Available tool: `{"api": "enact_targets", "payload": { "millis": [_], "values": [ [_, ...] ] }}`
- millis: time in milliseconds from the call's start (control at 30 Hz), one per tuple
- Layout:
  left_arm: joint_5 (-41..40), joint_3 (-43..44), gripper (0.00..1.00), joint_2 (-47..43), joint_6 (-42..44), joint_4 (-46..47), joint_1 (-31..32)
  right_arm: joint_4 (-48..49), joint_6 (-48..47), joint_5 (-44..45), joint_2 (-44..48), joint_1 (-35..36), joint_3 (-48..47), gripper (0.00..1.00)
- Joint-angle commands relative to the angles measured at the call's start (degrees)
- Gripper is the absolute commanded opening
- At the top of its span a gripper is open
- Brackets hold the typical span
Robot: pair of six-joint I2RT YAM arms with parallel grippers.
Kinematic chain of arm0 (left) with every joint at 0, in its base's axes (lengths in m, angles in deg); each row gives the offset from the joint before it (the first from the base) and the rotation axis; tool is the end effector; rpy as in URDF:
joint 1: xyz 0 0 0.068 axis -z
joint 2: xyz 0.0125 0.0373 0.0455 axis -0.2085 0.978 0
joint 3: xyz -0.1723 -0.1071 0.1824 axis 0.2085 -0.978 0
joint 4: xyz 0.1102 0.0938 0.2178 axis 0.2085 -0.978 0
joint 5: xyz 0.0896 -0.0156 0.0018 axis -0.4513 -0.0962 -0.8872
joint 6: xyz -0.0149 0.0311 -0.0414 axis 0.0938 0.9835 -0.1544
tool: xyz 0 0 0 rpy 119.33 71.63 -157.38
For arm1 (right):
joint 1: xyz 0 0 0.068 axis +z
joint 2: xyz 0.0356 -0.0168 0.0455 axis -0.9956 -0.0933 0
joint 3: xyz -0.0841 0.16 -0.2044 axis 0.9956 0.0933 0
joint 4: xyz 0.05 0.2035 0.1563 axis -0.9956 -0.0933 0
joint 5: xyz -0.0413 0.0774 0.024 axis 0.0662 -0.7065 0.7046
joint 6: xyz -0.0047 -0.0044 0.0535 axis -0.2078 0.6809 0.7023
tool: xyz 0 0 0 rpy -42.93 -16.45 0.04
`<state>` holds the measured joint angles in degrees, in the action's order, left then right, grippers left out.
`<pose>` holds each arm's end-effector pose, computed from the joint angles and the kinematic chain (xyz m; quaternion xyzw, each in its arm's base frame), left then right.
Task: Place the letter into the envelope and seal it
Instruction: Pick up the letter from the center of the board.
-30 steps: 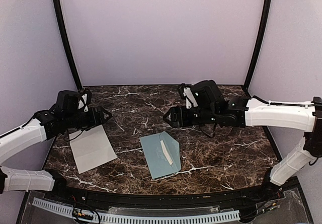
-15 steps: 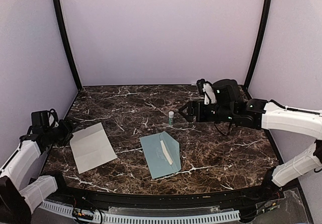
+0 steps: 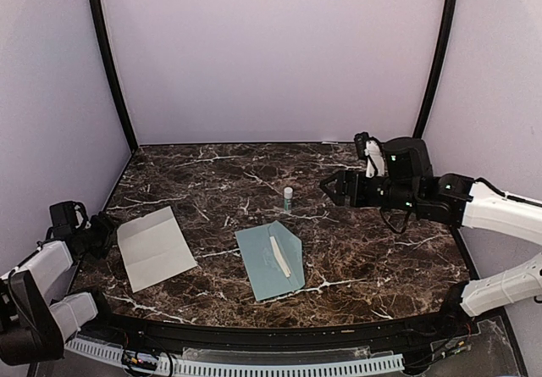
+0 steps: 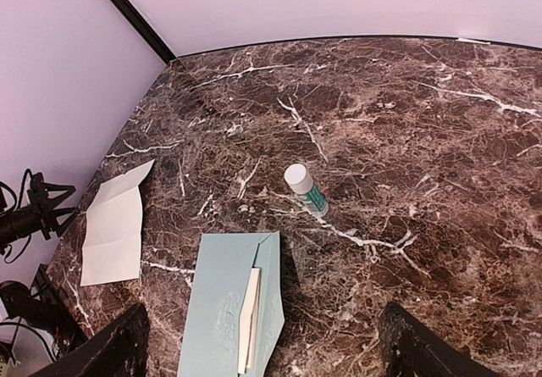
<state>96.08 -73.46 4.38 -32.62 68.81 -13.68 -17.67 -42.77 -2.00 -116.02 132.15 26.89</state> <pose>0.1587 0.0592 0.1683 -0.4062 0.7767 -0.2603 0.4050 0.1788 0.1893 0.3005 -0.0854 0.8419 0.3040 0.4375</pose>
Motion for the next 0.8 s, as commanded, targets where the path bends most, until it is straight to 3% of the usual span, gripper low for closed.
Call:
{"api": "enact_targets", "payload": {
  "millis": [0,367,767],
  "values": [
    [-0.8,-1.8,0.70,1.9,1.6,5.3,-1.2,-0.3,0.9,1.7,1.8,-0.9,1.1,0.90],
    [-1.5,-3.8,0.66,8.3,2.6,11.4,-1.5,-0.7,1.5,1.7,2.0,-1.1,0.6,0.90],
    [7.8,-3.6,0.61,18.3,2.4,18.7,-1.5,-1.3,2.0,2.0,2.6,-1.1,0.1,0.90]
  ]
}}
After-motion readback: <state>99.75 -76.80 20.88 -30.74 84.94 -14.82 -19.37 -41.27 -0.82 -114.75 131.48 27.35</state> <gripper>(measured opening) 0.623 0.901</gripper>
